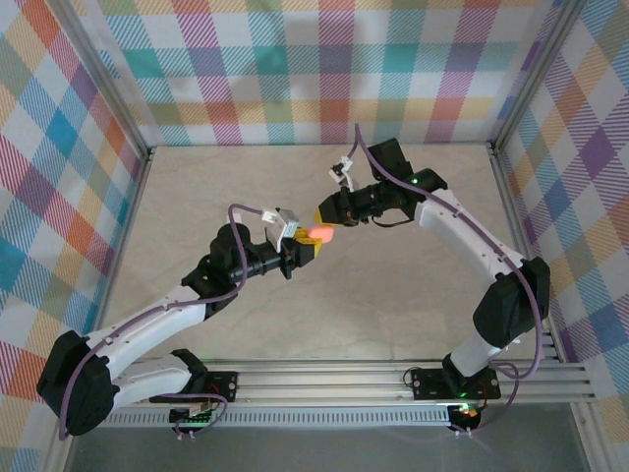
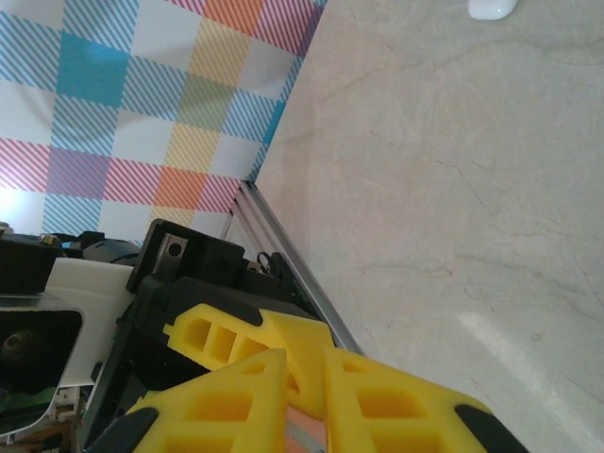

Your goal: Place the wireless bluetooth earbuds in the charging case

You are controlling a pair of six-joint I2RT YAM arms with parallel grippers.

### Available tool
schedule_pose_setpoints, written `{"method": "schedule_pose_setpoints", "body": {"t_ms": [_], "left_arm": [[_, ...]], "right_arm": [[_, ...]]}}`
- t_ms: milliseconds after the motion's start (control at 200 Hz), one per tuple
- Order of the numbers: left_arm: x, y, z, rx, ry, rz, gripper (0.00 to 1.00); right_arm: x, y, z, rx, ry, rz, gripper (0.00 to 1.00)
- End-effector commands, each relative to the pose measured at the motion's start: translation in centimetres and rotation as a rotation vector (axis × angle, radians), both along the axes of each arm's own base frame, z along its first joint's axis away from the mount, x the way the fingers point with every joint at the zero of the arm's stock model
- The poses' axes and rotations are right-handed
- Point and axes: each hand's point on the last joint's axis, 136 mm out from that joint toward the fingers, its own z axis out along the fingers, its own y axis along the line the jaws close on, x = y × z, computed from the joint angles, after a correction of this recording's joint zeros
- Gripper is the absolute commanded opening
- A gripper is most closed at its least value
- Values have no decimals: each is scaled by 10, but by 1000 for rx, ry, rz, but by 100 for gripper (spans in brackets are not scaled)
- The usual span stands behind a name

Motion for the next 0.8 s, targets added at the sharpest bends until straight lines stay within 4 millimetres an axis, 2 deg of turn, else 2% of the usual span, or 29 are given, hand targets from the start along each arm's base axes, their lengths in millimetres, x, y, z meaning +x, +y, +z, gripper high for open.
{"method": "schedule_pose_setpoints", "body": {"t_ms": [0,140,235,400,550,795], "left_arm": [[5,5,23,-55,-71,43,0],[2,9,23,-67,-55,50,0],[-1,15,23,-83,-44,72,0],[-6,31,20,-76,-3,128,0],[-8,45,15,-93,52,169,0],[-15,50,18,-189,160,115,0]], "right_arm": [[-13,-2,8,7,-20,29,19],[-7,-12,18,23,-132,-32,25],[-3,-22,31,54,-217,-82,39],[4,-31,38,117,-379,-148,55],[3,-24,43,180,-397,-111,59],[5,-10,26,241,-305,-62,60]]}}
